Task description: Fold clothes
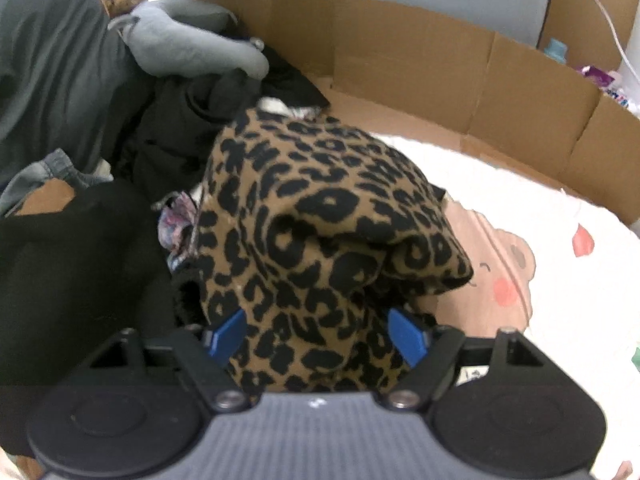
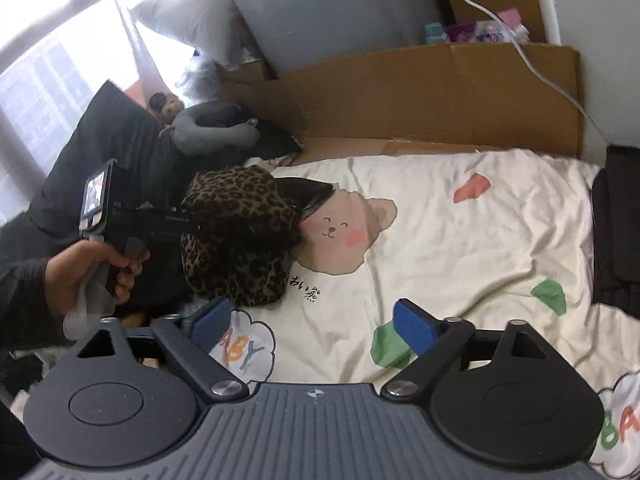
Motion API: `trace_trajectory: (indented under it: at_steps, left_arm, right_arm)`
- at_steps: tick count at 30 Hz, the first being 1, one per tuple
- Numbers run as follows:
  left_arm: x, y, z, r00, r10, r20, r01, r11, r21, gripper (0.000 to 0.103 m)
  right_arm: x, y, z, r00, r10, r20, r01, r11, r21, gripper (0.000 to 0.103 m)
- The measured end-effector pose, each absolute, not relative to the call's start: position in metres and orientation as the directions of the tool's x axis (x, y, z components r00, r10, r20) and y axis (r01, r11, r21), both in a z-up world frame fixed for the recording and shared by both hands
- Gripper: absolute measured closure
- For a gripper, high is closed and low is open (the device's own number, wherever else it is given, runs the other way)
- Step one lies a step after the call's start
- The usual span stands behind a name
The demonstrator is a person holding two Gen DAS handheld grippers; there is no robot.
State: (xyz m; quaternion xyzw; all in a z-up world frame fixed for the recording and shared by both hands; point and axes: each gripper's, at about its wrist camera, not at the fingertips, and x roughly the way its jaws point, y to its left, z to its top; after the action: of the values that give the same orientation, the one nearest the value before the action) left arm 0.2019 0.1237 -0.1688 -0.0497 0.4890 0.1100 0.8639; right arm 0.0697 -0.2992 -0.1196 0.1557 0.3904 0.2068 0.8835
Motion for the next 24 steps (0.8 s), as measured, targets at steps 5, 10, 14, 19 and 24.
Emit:
trace_trajectory:
  at_steps: [5,10,14,19,24]
  left_arm:
    - [0.203,0.125,-0.172,0.483,0.164,-0.86,-0.261,0.965,0.038,0.023]
    - [0.209,0.132,-0.182,0.481,0.179,-0.858,-0.272,0.961,0.048,0.023]
    - [0.213,0.131,-0.192,0.482,0.15,-0.863,-0.247,0.969,0.03,0.039]
    - [0.206,0.141,-0.19,0.514,0.087,-0.853,-0.261,0.964,-0.059,0.084]
    - [0.2,0.137,-0.179,0.565,0.04,-0.824,-0.222,0.969,-0.105,0.095]
  right_arm:
    - [0.064,-0.293,-0.115,0.605,0.512,-0.609,-0.273,0.853,0.446,0.004]
    - [0.063,-0.291,-0.112,0.593,0.522,-0.613,-0.251,0.844,0.475,0.003]
    - [0.067,-0.294,-0.116,0.604,0.465,-0.648,-0.189,0.873,0.45,0.003]
    - [0.072,-0.302,-0.128,0.578,0.458,-0.676,-0.145,0.872,0.467,0.003]
    - [0.074,-0.312,-0.137,0.58,0.436,-0.688,-0.098,0.876,0.472,0.003]
